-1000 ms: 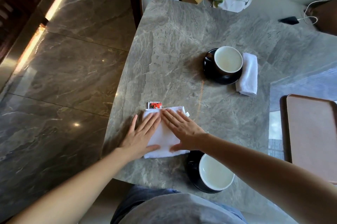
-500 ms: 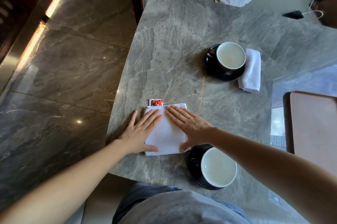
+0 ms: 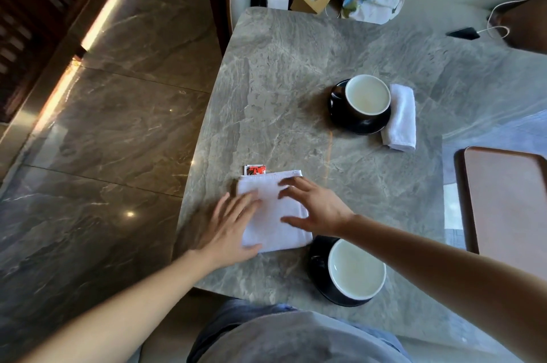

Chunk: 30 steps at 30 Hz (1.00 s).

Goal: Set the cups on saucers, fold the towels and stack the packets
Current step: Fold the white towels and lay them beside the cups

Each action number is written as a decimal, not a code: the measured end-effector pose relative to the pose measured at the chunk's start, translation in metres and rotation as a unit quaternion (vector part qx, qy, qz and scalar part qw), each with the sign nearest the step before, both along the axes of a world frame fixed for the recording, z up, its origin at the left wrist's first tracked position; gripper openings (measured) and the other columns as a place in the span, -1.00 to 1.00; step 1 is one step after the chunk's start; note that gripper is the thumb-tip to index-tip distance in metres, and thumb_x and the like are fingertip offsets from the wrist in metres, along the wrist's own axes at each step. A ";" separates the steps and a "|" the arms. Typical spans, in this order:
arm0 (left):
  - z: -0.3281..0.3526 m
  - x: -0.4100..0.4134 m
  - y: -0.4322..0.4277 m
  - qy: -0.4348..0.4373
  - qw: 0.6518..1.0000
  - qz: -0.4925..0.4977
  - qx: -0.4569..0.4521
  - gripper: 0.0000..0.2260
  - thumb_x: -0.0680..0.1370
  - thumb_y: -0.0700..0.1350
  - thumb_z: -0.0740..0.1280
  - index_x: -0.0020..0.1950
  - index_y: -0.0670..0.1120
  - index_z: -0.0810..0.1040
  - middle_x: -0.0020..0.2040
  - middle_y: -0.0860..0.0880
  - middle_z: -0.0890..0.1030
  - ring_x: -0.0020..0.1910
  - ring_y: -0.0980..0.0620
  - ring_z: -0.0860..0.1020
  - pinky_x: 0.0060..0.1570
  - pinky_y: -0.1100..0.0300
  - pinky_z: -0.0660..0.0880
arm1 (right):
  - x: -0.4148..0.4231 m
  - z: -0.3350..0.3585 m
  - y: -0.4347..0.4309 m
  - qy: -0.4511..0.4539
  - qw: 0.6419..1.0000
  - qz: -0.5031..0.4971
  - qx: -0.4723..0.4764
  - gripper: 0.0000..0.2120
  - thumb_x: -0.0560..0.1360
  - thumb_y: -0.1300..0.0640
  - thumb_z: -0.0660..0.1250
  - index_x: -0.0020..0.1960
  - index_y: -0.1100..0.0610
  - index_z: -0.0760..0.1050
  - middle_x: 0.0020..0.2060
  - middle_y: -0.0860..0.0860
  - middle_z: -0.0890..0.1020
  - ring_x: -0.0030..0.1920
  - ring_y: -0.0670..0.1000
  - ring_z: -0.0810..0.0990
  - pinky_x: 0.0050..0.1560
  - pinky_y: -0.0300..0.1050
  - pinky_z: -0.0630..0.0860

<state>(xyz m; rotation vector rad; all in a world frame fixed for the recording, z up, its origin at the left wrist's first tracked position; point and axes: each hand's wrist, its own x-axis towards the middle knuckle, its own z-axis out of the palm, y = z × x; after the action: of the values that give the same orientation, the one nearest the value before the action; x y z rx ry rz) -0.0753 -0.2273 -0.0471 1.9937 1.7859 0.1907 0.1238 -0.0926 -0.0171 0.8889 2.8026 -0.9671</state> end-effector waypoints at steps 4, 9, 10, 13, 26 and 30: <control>-0.004 0.006 -0.027 -0.026 0.998 -0.043 0.049 -0.57 0.35 0.17 0.34 0.17 0.05 0.47 0.14 0.07 0.54 0.14 0.10 0.49 0.37 0.13 0.13 | 0.009 0.013 -0.008 -0.131 0.985 0.113 0.023 -0.88 0.45 -0.06 0.28 -0.09 -0.05 0.53 -0.09 -0.10 0.61 -0.06 0.00 0.59 -0.18 -0.16 0.46; -0.006 0.002 -0.024 0.052 0.994 -0.076 0.052 -0.65 0.32 0.09 0.41 0.06 0.06 0.51 0.02 0.08 0.54 0.03 0.07 0.55 0.28 0.11 0.19 | 0.000 0.009 -0.012 -0.240 0.961 0.126 -0.046 -0.74 0.39 -0.09 0.43 0.03 -0.03 0.56 -0.04 -0.06 0.64 0.00 0.02 0.58 -0.09 -0.16 0.43; -0.004 0.004 -0.021 0.063 0.994 -0.074 0.052 -0.66 0.30 0.05 0.43 0.03 0.04 0.52 0.00 0.07 0.55 0.00 0.06 0.56 0.26 0.11 0.20 | -0.004 0.009 -0.013 -0.254 0.956 0.139 -0.038 -0.70 0.38 -0.09 0.44 0.05 0.00 0.55 -0.02 -0.05 0.63 0.02 0.02 0.57 -0.09 -0.15 0.41; 0.003 0.013 -0.011 0.121 0.990 -0.069 0.033 -0.66 0.20 -0.09 0.45 -0.05 -0.01 0.53 -0.09 0.04 0.54 -0.10 0.01 0.54 0.16 0.13 0.33 | -0.017 0.004 -0.019 -0.298 0.937 0.180 0.022 -0.61 0.38 -0.09 0.45 0.12 0.07 0.52 0.08 0.03 0.59 0.10 0.08 0.56 -0.02 -0.06 0.48; 0.013 0.010 0.003 -0.063 0.997 0.043 0.005 -0.70 0.27 -0.46 0.17 -0.14 -0.13 0.42 0.00 -0.03 0.43 -0.19 -0.07 0.45 -0.27 0.05 0.39 | -0.024 -0.004 -0.034 -0.315 0.930 0.157 0.111 -0.50 0.39 -0.03 0.45 0.21 0.14 0.36 0.04 0.02 0.59 0.01 0.07 0.61 -0.18 -0.10 0.43; 0.015 0.006 0.000 -0.145 0.981 0.125 0.006 -0.69 0.31 -0.41 0.21 -0.09 -0.05 0.44 -0.06 0.03 0.54 -0.11 0.00 0.48 -0.16 0.07 0.46 | -0.015 0.000 -0.035 -0.256 0.943 0.144 0.155 -0.58 0.43 0.08 0.40 0.21 0.13 0.34 0.09 0.04 0.48 0.07 0.06 0.50 -0.19 -0.08 0.40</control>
<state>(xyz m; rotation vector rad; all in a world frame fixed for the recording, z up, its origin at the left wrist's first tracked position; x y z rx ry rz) -0.0691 -0.2273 -0.0321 1.6431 1.8364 0.5430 0.1087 -0.1274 -0.0169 0.6095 2.5465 -0.2106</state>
